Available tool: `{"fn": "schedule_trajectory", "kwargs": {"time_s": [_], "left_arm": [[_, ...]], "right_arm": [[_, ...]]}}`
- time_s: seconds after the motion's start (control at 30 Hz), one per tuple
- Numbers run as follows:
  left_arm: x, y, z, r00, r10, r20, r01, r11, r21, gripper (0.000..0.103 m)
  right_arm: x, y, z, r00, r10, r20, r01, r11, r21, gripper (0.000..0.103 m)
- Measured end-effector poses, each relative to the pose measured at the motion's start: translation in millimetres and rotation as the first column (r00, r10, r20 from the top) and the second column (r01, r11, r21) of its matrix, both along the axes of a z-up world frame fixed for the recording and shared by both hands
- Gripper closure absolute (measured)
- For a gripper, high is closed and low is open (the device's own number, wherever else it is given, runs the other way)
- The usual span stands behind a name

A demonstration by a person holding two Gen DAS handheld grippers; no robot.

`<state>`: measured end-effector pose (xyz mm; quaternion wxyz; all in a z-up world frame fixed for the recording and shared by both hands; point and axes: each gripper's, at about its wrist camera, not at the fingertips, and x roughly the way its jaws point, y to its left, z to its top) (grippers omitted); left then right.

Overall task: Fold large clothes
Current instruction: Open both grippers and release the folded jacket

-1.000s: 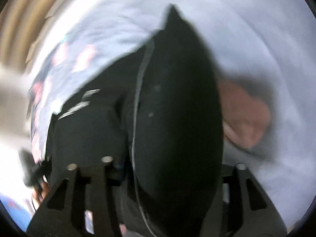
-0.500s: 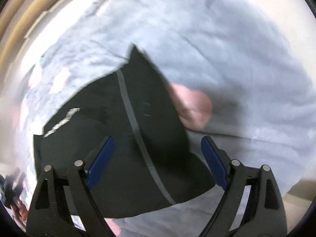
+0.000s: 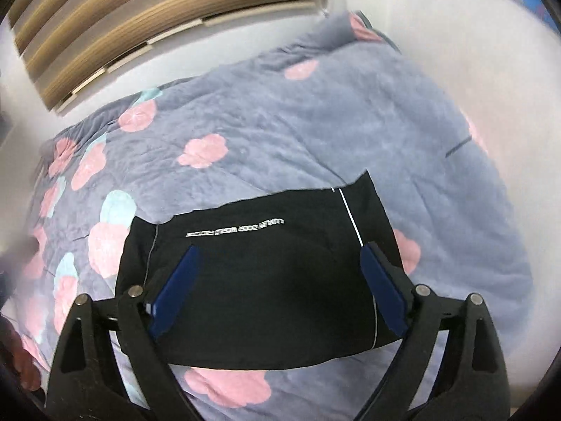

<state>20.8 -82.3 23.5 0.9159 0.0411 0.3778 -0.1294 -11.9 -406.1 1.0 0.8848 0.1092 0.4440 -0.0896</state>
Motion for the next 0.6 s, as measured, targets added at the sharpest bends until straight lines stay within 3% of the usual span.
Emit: {"fn": "schedule_trajectory", "kwargs": {"time_s": [0.23, 0.37, 0.6], "left_arm": [[-16.0, -11.2, 23.4, 0.998, 0.033, 0.046, -0.034, 0.999, 0.018, 0.043], [-13.7, -19.5, 15.7, 0.986, 0.162, 0.036, -0.166, 0.979, 0.117, 0.041], [-8.3, -33.8, 6.2, 0.991, 0.133, 0.01, -0.133, 0.988, 0.079, 0.041]], "right_arm": [[-8.1, 19.5, 13.2, 1.0, 0.002, 0.021, 0.0, 0.995, -0.103, 0.005], [-6.1, 24.7, 10.0, 1.0, 0.012, 0.012, -0.01, 0.988, -0.152, 0.004], [2.3, 28.5, 6.2, 1.0, 0.018, -0.003, -0.018, 0.985, -0.171, 0.003]]}}
